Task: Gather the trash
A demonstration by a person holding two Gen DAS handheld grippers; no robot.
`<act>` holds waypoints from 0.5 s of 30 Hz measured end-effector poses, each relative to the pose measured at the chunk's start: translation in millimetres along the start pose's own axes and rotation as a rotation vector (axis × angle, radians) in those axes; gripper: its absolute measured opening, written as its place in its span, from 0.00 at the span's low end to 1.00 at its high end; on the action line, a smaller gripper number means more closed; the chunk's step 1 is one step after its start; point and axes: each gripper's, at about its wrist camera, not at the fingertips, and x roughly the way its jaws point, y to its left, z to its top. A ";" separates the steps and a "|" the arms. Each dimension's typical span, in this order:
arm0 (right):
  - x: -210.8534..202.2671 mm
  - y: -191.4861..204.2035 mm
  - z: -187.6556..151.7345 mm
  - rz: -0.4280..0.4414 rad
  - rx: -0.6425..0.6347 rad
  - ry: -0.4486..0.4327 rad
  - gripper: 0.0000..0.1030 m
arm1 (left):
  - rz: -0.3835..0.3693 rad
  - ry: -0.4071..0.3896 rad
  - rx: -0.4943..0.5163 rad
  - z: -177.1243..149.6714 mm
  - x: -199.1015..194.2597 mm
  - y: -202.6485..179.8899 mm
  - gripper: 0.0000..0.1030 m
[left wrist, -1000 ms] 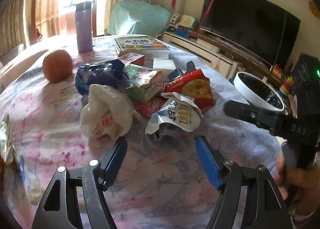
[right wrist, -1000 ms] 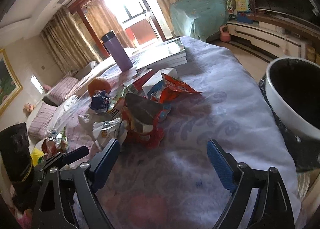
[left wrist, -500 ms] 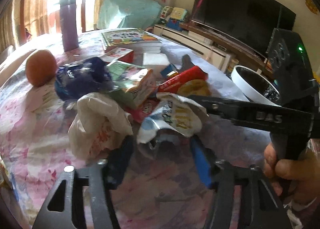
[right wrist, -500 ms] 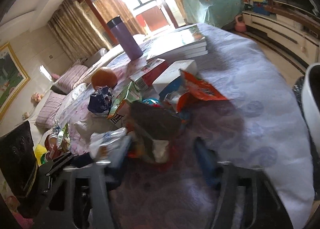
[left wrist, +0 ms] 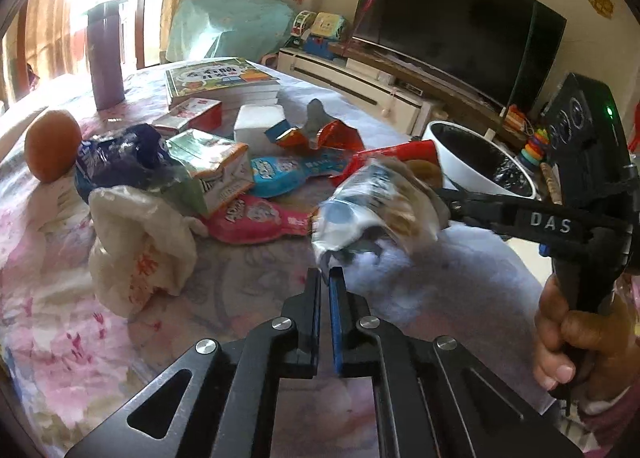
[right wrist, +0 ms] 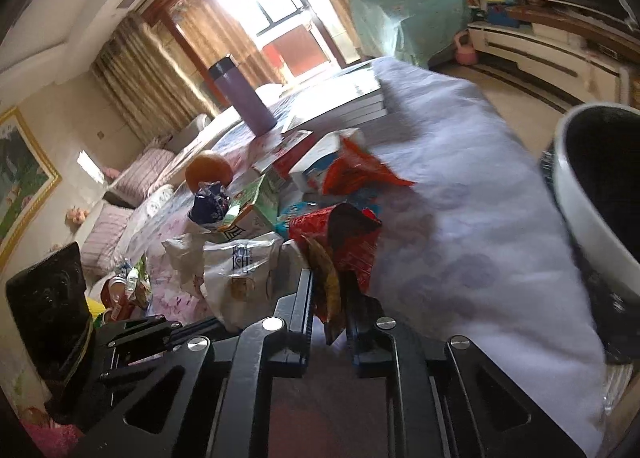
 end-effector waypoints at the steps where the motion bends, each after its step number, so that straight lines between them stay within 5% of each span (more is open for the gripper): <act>1: -3.4 -1.9 -0.7 -0.002 0.006 -0.005 0.13 | -0.004 0.000 0.000 -0.3 -0.1 -1.9 0.02; 15: -58.8 -31.5 -13.0 -0.078 0.076 -0.111 0.11 | -0.043 -0.017 0.076 -4.8 -8.8 -42.4 0.00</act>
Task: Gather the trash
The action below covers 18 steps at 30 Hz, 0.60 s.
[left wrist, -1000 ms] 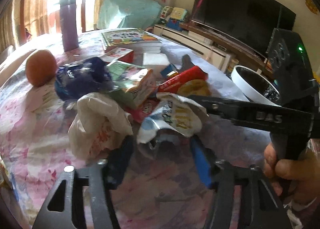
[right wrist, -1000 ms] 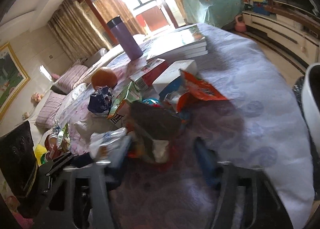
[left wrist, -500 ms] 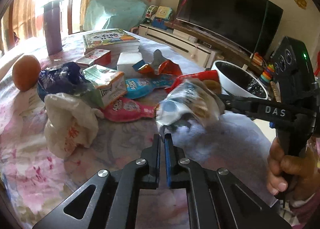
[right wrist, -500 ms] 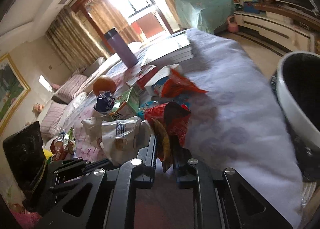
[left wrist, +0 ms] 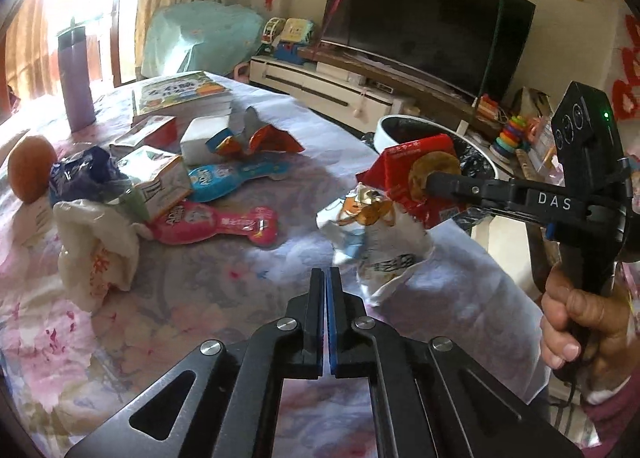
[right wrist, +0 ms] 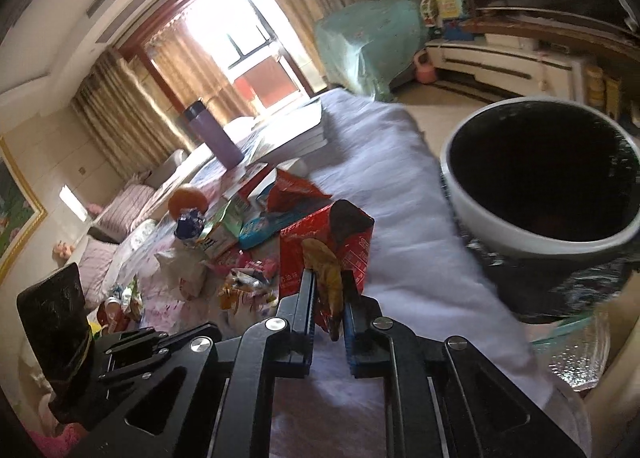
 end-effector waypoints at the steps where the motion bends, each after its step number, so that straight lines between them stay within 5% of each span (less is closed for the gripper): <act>1: -3.5 -2.5 0.4 -0.002 0.003 -0.007 0.11 | 0.000 0.007 -0.008 0.2 0.6 -0.4 0.02; 2: -5.5 -3.8 0.7 -0.005 0.005 -0.010 0.11 | -0.007 0.021 -0.027 0.5 2.3 0.5 0.09; 5: -9.1 -6.4 0.2 -0.014 0.008 -0.019 0.11 | -0.027 0.035 -0.095 2.3 6.1 3.0 0.60; 11: -11.4 -10.4 -2.2 -0.013 0.018 -0.023 0.11 | -0.035 0.009 -0.091 14.8 11.5 -12.9 0.74; 18: -26.6 -23.1 -1.0 -0.049 0.027 -0.053 0.11 | 0.068 0.035 -0.073 28.6 49.9 -21.7 0.74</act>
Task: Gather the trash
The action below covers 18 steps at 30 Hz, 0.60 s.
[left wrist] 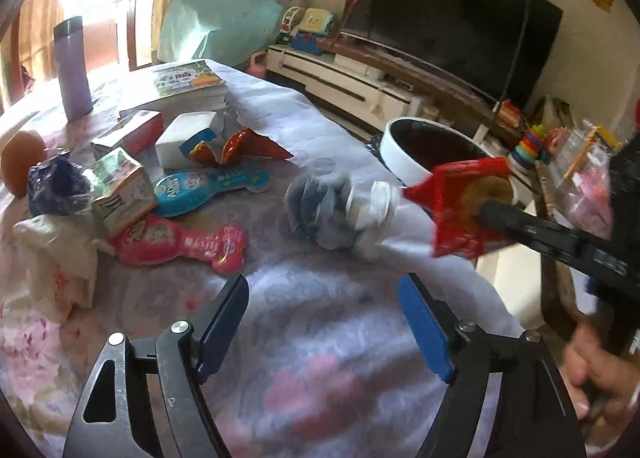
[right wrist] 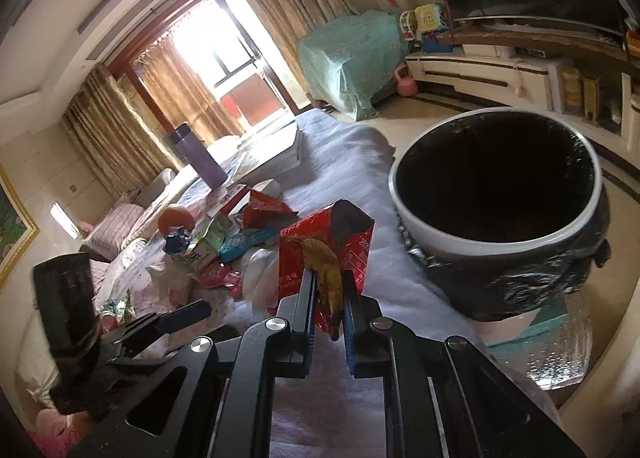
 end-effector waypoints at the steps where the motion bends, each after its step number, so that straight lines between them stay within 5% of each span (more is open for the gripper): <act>1: -2.1 -2.0 0.1 -0.004 0.003 -0.004 0.11 | 0.013 0.002 0.003 2.7 5.5 -2.4 0.74; 13: -19.8 -30.1 6.6 -0.043 0.057 -0.045 0.11 | 0.029 0.018 0.035 36.2 48.9 -25.7 0.72; 15: -21.3 -32.7 7.7 -0.046 0.060 -0.046 0.11 | 0.034 0.038 0.041 37.1 57.9 -28.3 0.46; 18: -23.5 -37.3 9.3 -0.050 0.068 -0.051 0.11 | 0.025 0.051 0.040 36.7 65.2 -28.7 0.34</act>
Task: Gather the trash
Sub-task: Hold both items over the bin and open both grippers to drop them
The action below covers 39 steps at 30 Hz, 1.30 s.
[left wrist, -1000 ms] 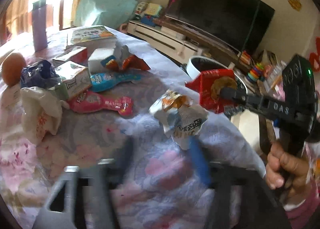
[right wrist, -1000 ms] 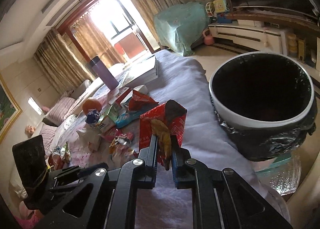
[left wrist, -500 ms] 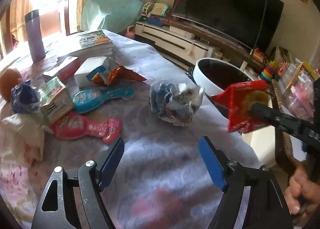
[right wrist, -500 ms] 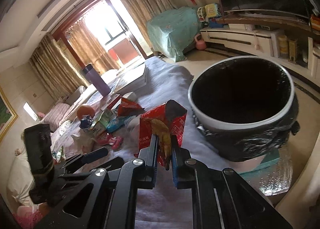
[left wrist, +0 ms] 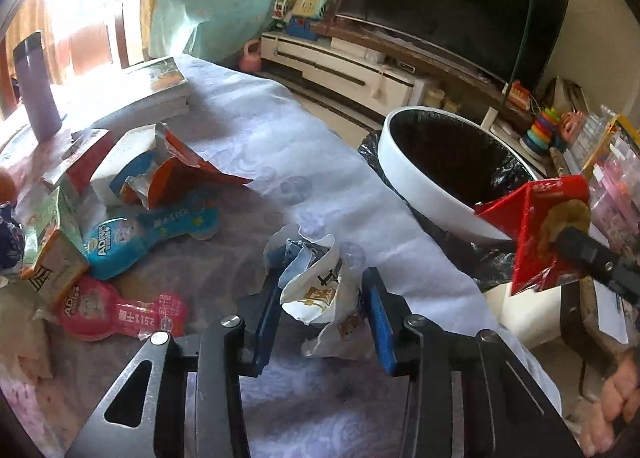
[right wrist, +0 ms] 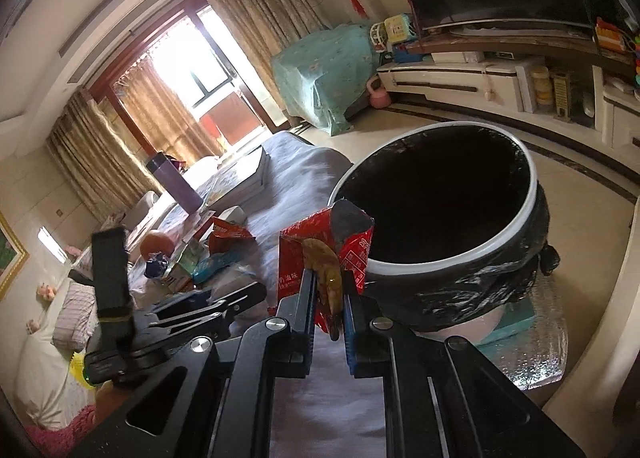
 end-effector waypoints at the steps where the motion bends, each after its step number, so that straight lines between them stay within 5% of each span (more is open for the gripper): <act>1: -1.1 -1.5 0.6 -0.001 0.002 -0.003 0.11 | -0.007 -0.002 0.000 0.8 -0.6 1.1 0.33; 18: -11.8 -24.0 27.3 -0.063 0.013 -0.051 0.11 | -0.151 -0.031 0.073 27.8 -8.1 -32.7 0.28; 39: -5.1 -46.5 46.2 -0.110 0.016 -0.044 0.11 | -0.169 -0.041 0.114 59.1 9.0 -65.1 0.28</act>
